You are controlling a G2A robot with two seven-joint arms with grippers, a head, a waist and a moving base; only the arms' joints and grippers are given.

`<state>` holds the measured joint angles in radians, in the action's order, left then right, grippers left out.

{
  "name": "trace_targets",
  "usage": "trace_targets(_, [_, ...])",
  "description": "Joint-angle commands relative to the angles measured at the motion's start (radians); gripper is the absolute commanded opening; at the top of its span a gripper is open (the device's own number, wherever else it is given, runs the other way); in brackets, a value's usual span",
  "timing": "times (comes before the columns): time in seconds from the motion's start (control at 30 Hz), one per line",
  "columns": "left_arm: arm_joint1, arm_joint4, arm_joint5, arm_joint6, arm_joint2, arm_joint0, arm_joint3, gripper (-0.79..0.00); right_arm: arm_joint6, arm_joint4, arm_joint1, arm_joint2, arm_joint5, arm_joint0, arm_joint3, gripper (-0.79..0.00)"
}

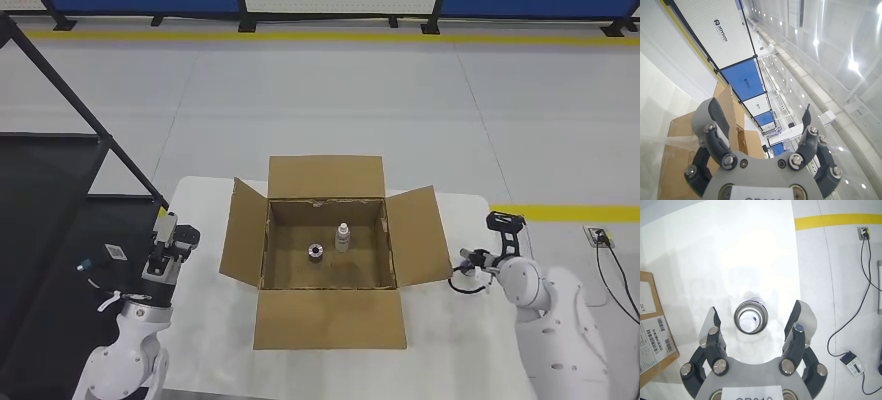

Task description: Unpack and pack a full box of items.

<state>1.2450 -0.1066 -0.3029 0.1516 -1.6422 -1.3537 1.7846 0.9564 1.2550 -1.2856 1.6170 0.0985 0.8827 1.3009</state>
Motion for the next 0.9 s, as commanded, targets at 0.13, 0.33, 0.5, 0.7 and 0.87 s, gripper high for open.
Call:
trace_targets(0.13, [0.001, -0.002, -0.001, -0.007, -0.004, -0.002, -0.002, 0.0, 0.013, 0.001, 0.004, -0.004, 0.005, -0.022, -0.026, -0.785])
trace_targets(0.33, [0.001, -0.004, -0.003, -0.004, -0.007, 0.001, -0.004, 0.0, -0.018, -0.051, 0.01, 0.038, 0.027, 0.027, 0.101, -0.785])
trace_targets(0.5, [0.001, -0.007, -0.004, 0.0, -0.01, 0.003, -0.006, 0.0, -0.099, -0.182, 0.009, 0.111, 0.062, 0.167, 0.433, -0.785])
trace_targets(0.7, [0.002, -0.023, -0.017, -0.007, -0.017, -0.007, -0.011, 0.0, -0.226, -0.258, 0.0, 0.088, 0.061, 0.356, 0.839, -0.785])
trace_targets(0.87, [0.003, -0.044, -0.034, -0.021, -0.031, -0.022, -0.017, 0.0, -0.213, -0.227, 0.001, -0.034, -0.021, 0.404, 0.957, -0.785])
